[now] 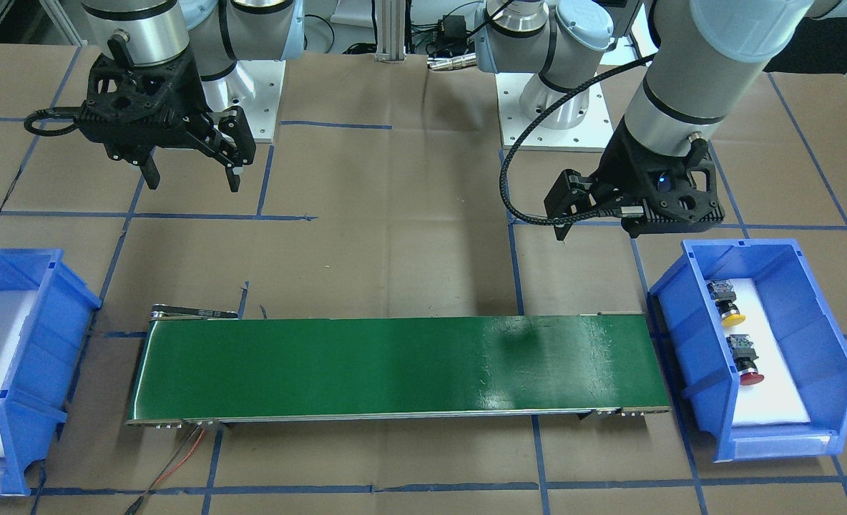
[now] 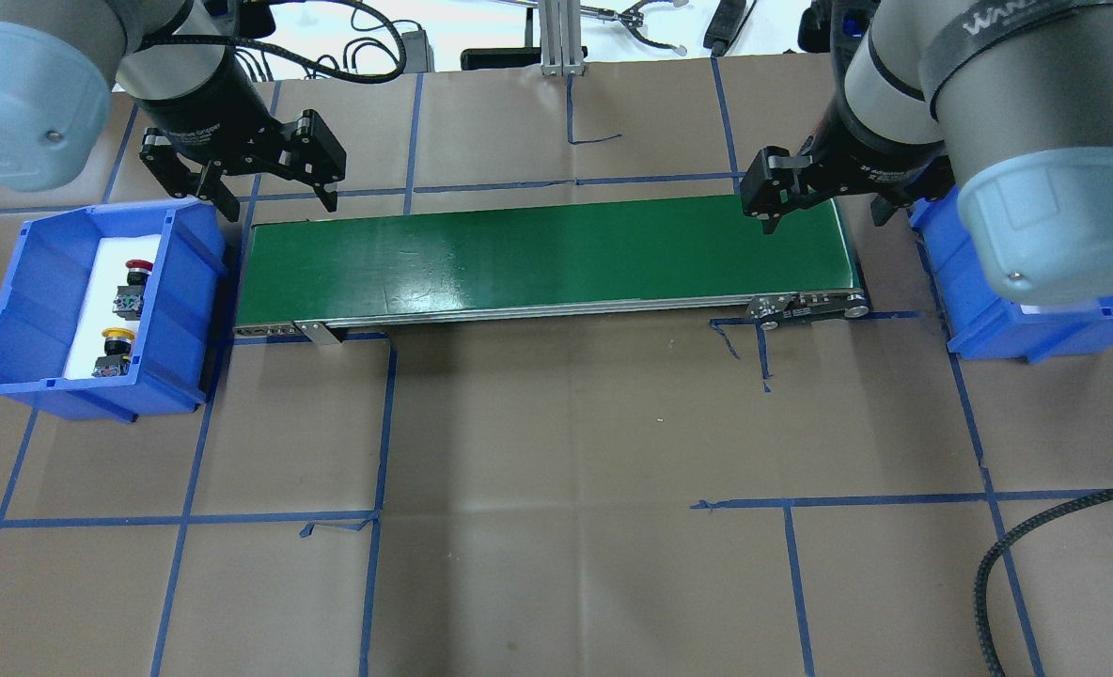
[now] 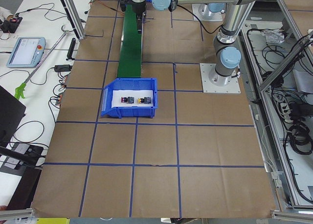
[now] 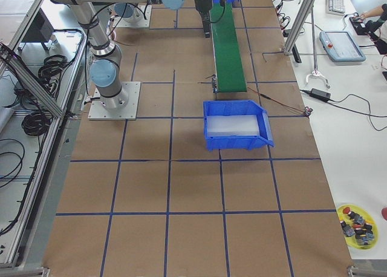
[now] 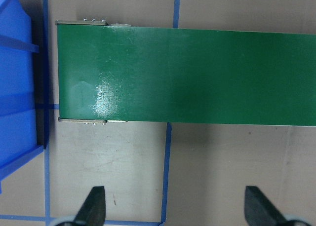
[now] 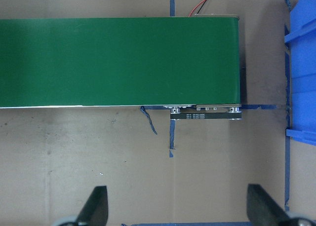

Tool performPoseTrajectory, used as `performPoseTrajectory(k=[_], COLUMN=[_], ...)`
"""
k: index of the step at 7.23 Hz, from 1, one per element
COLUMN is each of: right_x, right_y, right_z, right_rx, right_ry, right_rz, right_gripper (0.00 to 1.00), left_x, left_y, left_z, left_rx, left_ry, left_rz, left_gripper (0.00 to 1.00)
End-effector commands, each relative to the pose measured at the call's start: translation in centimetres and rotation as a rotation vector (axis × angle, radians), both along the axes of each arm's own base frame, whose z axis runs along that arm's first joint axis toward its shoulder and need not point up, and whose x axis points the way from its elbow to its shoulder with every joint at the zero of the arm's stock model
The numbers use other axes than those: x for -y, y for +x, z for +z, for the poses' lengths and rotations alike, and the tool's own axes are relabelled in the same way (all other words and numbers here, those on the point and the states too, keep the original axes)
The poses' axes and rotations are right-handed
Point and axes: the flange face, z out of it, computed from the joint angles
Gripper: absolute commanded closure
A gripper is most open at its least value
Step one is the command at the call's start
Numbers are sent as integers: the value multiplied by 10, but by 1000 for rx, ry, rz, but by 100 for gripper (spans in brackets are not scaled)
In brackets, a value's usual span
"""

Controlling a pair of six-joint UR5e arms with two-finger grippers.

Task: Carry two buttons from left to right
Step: 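Move the left gripper over the blue bin above the yellow button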

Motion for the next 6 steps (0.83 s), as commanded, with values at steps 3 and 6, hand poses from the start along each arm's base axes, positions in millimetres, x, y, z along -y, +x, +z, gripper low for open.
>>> performPoseTrajectory(k=[3, 6], right_x=[-7, -9], right_y=[1, 3], right_z=[-5, -8], right_rx=[1, 12], right_ry=[76, 88], right_rz=[-1, -1], right_gripper=[0, 0], left_x=[11, 7], left_y=[81, 214], left_z=[-12, -20], left_rx=[13, 11], left_ry=[-11, 4], left_rz=[27, -15], left_gripper=[0, 0])
